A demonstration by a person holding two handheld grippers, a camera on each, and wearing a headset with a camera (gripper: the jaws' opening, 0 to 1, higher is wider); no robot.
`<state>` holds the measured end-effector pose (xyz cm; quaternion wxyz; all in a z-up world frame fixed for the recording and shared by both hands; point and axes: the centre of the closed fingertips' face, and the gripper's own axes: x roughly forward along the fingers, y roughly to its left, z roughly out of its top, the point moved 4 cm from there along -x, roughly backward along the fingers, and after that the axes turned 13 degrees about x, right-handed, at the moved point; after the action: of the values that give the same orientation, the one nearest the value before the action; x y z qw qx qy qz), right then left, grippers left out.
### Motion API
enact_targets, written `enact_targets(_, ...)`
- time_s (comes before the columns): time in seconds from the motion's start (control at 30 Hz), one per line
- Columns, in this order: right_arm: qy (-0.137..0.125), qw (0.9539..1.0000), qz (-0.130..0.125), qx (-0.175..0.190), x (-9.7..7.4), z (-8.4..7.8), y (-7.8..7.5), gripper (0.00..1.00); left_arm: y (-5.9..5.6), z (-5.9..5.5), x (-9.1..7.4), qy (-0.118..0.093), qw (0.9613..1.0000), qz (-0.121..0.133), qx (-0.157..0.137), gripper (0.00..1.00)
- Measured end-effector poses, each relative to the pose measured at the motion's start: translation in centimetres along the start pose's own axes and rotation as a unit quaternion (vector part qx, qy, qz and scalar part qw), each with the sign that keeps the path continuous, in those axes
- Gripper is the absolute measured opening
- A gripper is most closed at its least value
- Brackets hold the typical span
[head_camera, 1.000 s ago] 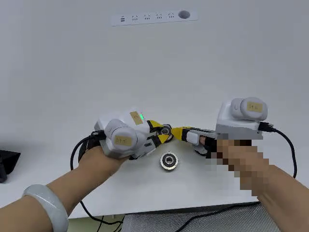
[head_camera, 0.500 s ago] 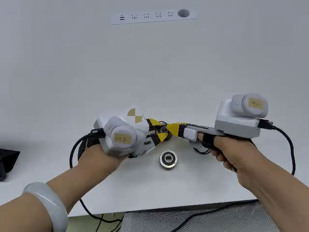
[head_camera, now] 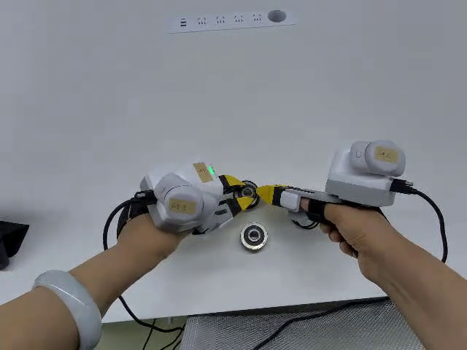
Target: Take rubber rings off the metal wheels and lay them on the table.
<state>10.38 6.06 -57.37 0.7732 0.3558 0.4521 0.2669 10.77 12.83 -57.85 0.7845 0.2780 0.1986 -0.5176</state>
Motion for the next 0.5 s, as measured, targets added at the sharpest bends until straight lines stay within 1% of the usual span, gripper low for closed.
enact_targets(0.2, 0.000, 1.0000, 0.000, -0.001, 0.0, 0.1, 0.1, 0.02, -0.1, 0.1, -0.3, -0.003, 1.0000, 0.000, 0.006, 0.15)
enact_targets(0.27, 0.000, 1.0000, 0.000, -0.002, 0.0, 0.1, 0.1, 0.02, -0.2, 0.3, -0.4, -0.011, 0.9999, 0.001, 0.003, 0.16)
enact_targets(0.43, 0.001, 1.0000, -0.001, -0.002, 0.1, 0.1, -0.1, 0.02, -0.1, 0.4, -0.9, -0.017, 0.9998, 0.009, 0.004, 0.19)
enact_targets(0.5, 0.002, 1.0000, -0.001, -0.003, 0.1, 0.1, -0.1, 0.02, 0.0, 0.5, -1.1, -0.022, 0.9997, 0.013, 0.002, 0.21)
